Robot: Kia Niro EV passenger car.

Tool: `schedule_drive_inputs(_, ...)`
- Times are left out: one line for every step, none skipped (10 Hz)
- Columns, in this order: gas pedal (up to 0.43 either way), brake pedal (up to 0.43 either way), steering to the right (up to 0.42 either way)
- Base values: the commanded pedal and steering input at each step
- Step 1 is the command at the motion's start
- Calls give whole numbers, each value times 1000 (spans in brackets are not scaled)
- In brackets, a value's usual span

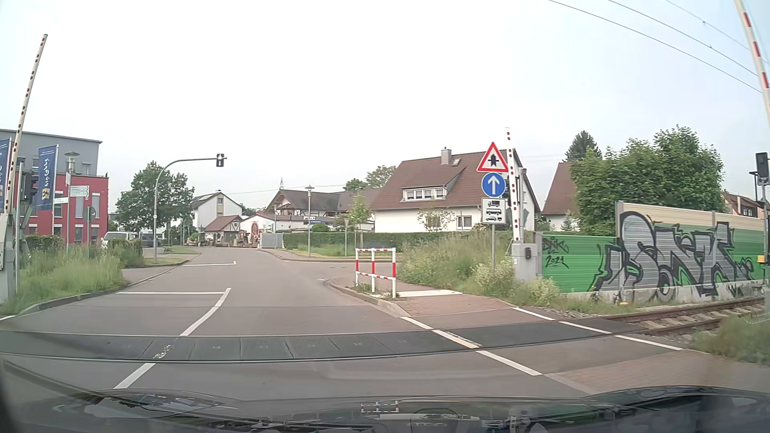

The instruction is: Follow the waypoints while adhering to traffic rules and regulations

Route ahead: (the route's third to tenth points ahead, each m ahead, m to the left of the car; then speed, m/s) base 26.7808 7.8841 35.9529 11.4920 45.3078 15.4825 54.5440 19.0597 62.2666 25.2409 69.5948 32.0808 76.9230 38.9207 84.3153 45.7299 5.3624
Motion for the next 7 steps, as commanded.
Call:
schedule_drive_inputs(67, 0, -188)
schedule_drive_inputs(67, 0, -180)
schedule_drive_inputs(87, 0, -176)
schedule_drive_inputs(98, 0, -174)
schedule_drive_inputs(110, 0, -171)
schedule_drive_inputs(110, 0, -162)
schedule_drive_inputs(110, 0, -153)
